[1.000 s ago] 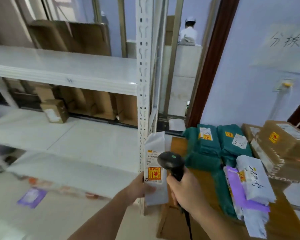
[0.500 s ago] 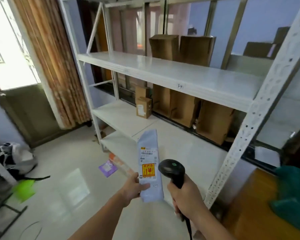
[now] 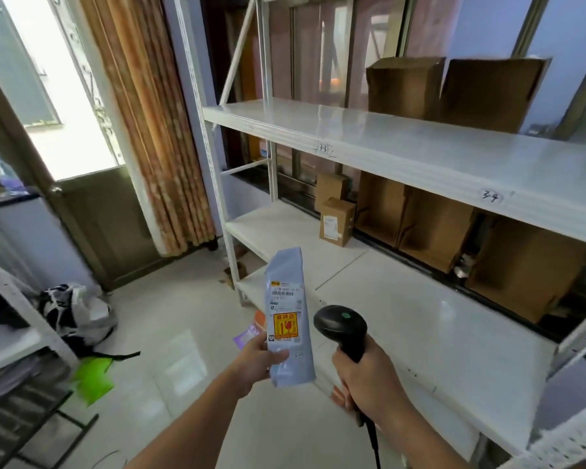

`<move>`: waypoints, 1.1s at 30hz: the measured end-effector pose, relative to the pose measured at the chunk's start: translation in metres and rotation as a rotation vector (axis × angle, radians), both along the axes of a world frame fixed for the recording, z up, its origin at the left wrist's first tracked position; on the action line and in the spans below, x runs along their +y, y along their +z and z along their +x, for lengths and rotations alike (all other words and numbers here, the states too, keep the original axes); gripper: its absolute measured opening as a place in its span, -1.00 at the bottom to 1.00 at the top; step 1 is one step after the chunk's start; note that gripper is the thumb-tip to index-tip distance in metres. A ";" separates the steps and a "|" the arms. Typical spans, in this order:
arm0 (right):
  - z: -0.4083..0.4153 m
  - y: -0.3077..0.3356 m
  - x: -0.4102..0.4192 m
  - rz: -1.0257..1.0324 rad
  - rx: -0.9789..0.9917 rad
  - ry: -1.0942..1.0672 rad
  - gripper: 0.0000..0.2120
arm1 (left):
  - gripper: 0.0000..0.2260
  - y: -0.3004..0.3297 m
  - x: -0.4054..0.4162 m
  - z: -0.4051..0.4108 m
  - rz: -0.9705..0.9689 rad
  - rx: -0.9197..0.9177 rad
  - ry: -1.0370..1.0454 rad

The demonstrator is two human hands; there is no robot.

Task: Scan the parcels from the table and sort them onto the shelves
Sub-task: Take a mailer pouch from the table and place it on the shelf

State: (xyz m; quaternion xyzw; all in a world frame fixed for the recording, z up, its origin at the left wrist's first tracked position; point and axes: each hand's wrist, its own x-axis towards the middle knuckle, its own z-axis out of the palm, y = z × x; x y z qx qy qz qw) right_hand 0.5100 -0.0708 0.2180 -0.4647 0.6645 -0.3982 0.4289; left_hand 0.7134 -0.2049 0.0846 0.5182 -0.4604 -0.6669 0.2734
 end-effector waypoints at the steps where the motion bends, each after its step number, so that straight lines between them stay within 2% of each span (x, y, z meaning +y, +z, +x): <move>1: 0.001 -0.003 -0.015 0.011 -0.008 -0.004 -0.87 | -0.65 -0.003 -0.015 0.001 0.004 0.002 -0.004; 12: -0.017 -0.022 -0.199 0.062 0.017 -0.007 -0.93 | -0.65 -0.036 -0.195 -0.029 -0.004 0.030 -0.085; 20: -0.020 -0.021 -0.316 0.099 0.040 -0.039 -0.89 | -0.39 -0.056 -0.320 -0.039 0.022 0.028 -0.170; 24: -0.010 -0.024 -0.370 0.112 0.059 -0.117 -0.91 | -0.57 -0.056 -0.383 -0.043 0.035 0.050 -0.233; 29: 0.009 -0.027 -0.428 0.109 0.068 -0.238 -0.94 | -0.57 -0.065 -0.461 -0.046 0.061 -0.003 -0.321; 33: 0.015 -0.030 -0.459 0.122 0.074 -0.328 -0.93 | -0.47 -0.077 -0.512 -0.056 0.058 -0.039 -0.387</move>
